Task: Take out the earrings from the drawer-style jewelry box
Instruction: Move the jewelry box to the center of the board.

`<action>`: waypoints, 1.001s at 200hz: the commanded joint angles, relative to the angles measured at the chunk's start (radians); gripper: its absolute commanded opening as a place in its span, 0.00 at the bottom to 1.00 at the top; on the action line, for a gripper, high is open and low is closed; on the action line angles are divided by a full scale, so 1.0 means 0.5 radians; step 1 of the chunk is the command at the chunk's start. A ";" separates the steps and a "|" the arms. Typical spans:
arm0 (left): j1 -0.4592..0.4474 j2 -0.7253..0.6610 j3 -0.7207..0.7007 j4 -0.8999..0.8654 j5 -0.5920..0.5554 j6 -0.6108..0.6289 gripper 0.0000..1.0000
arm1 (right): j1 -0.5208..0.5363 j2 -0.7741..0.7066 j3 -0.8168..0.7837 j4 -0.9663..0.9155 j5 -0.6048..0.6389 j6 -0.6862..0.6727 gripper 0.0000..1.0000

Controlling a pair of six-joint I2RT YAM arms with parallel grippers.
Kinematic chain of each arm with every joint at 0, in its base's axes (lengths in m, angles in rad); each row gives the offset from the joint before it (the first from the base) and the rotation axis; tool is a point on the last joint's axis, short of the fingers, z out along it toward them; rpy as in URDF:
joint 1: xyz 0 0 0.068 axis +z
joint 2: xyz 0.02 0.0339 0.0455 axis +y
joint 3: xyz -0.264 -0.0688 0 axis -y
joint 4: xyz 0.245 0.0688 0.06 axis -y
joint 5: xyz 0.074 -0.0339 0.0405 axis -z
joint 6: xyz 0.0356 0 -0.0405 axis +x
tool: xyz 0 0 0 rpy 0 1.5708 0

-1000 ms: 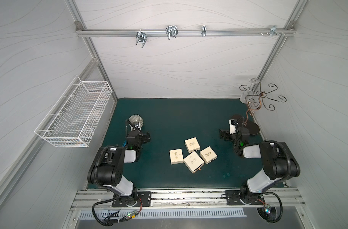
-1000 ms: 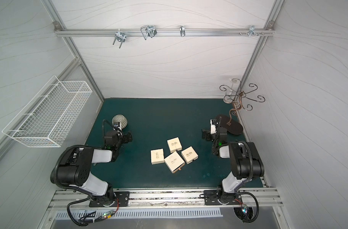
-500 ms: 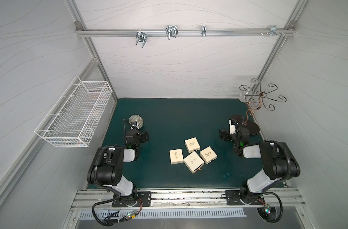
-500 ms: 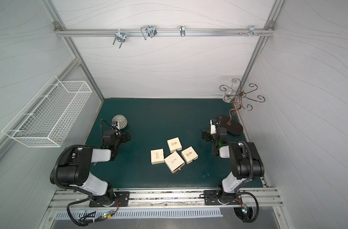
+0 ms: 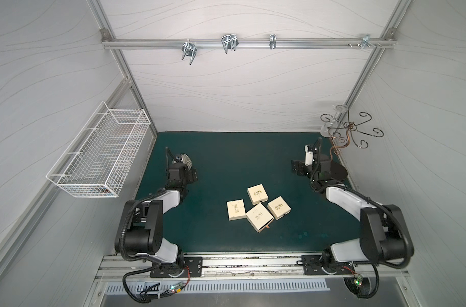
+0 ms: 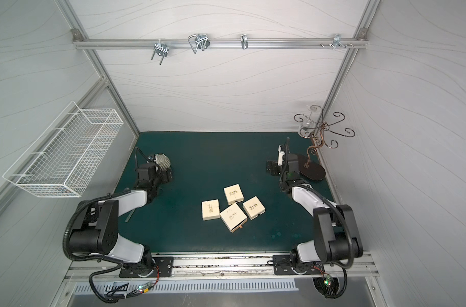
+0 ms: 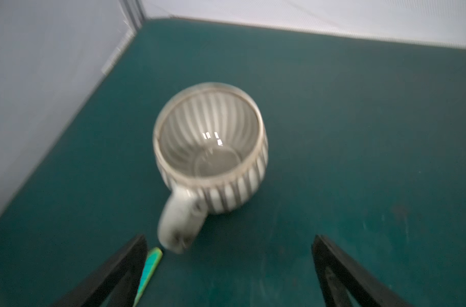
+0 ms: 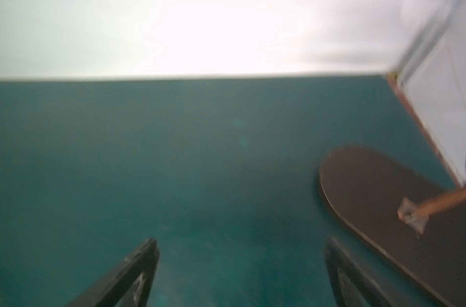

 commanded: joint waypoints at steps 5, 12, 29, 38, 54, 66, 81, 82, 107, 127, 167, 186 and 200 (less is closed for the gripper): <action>-0.001 -0.056 0.174 -0.497 -0.161 -0.155 1.00 | 0.395 -0.148 0.061 -0.637 0.571 0.364 0.99; -0.005 -0.062 0.183 -0.560 -0.149 -0.211 1.00 | 0.505 -0.177 0.078 -0.751 0.681 0.479 0.99; -0.075 -0.109 0.208 -0.708 -0.219 -0.289 1.00 | 0.696 -0.234 0.114 -1.042 0.886 0.710 0.99; -0.146 -0.147 0.226 -0.792 -0.342 -0.323 0.99 | 0.743 -0.254 0.139 -1.201 0.912 0.835 0.99; -0.249 -0.234 0.269 -0.940 -0.386 -0.372 1.00 | 0.779 -0.267 0.215 -1.463 0.852 0.922 0.99; -0.333 -0.307 0.297 -1.030 -0.406 -0.399 0.99 | 0.780 -0.264 0.266 -1.638 0.771 0.900 0.99; -0.411 -0.409 0.299 -1.072 -0.336 -0.427 0.99 | 0.781 -0.281 0.294 -1.796 0.696 0.900 0.99; -0.416 -0.416 0.300 -1.073 -0.331 -0.428 0.99 | 0.781 -0.285 0.294 -1.802 0.690 0.898 0.99; -0.488 -0.568 0.309 -1.168 -0.224 -0.527 0.99 | 0.780 -0.376 0.260 -1.849 0.589 0.889 0.99; -0.569 -0.659 0.313 -1.278 -0.052 -0.644 0.99 | 0.781 -0.488 0.228 -1.857 0.581 0.864 0.99; -0.947 -0.755 0.259 -1.293 0.227 -0.801 0.99 | 0.776 -0.727 0.140 -1.894 0.318 0.757 0.99; -1.170 -0.668 0.312 -1.276 0.266 -0.867 0.99 | 0.719 -0.746 0.151 -2.088 0.155 0.803 0.99; -1.300 -0.552 0.382 -1.253 0.351 -0.896 0.99 | 0.635 -0.711 0.169 -2.252 -0.024 0.837 0.99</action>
